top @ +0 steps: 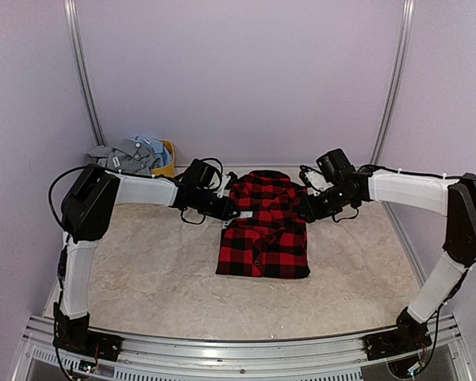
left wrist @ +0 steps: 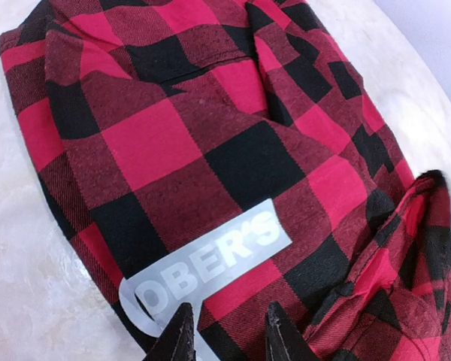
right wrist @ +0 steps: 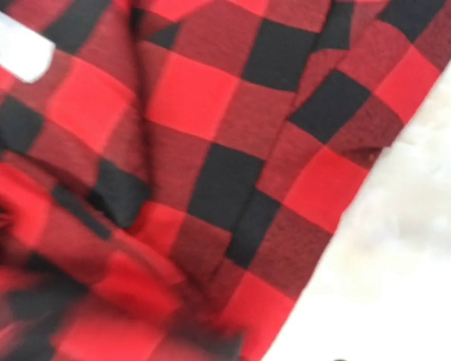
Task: Fold and stack the long sleeve shirts
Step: Fold the rectangle-folded shirt at the center of the board, then move the 2/3-rectangle-folded shirt to the center of the board.
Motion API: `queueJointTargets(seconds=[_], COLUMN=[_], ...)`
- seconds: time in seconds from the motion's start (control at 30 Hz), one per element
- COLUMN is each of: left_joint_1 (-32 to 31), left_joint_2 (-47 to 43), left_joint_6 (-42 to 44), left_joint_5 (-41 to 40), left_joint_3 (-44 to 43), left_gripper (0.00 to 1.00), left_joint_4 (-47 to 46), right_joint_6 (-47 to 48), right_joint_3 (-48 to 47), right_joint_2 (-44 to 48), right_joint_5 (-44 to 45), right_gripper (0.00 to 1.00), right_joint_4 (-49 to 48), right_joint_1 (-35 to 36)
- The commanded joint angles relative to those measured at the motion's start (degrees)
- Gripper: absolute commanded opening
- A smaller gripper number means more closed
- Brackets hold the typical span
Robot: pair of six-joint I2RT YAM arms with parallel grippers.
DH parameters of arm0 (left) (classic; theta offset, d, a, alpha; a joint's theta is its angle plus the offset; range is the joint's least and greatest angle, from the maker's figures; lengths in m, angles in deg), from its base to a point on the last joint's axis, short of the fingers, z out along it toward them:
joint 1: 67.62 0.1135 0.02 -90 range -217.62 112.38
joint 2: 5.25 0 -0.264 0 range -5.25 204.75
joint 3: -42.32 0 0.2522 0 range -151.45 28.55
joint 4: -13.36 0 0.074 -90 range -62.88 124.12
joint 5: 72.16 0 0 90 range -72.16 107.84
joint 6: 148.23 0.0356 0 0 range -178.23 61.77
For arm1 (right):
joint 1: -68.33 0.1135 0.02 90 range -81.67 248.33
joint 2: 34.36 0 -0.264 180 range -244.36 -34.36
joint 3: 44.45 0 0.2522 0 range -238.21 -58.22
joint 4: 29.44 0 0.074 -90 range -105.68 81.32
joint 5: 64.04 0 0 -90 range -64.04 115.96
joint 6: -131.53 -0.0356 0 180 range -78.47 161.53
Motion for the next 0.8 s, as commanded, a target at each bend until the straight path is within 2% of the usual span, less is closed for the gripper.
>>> queueJointTargets(seconds=[0.0,0.2,0.4,0.5,0.63,0.77], left_joint_1=[0.3,-0.3,-4.3,-6.3,-8.3,-9.2], left_joint_2=[-4.8,-15.8,-22.1,-20.6,-15.8,-11.2], left_joint_6=[-1.2,-3.7,-4.8,-5.8,-6.8,-7.9], left_joint_5=[-4.6,-5.9,-2.2,1.7,3.2,2.2], left_joint_3=[4.3,17.2,25.8,25.4,23.4,22.7], left_gripper=[0.31,0.36,0.37,0.37,0.36,0.36], left_joint_4=[-4.2,-14.0,-20.0,-20.6,-20.8,-22.2], right_joint_6=[-1.2,-3.8,-4.0,-4.4,-5.5,-5.9], right_joint_3=[5.2,10.8,13.3,13.7,13.2,11.3], right_joint_2=[5.3,11.2,9.4,6.3,1.7,-3.9], right_joint_5=[-3.5,-0.2,-8.7,-12.9,-16.8,-15.8], right_gripper=[0.57,0.62,0.63,0.62,0.60,0.58], right_joint_4=[-4.9,-8.1,-13.4,-16.7,-20.7,-21.4], right_joint_1=[2.5,4.3,4.7,5.0,4.9,4.6])
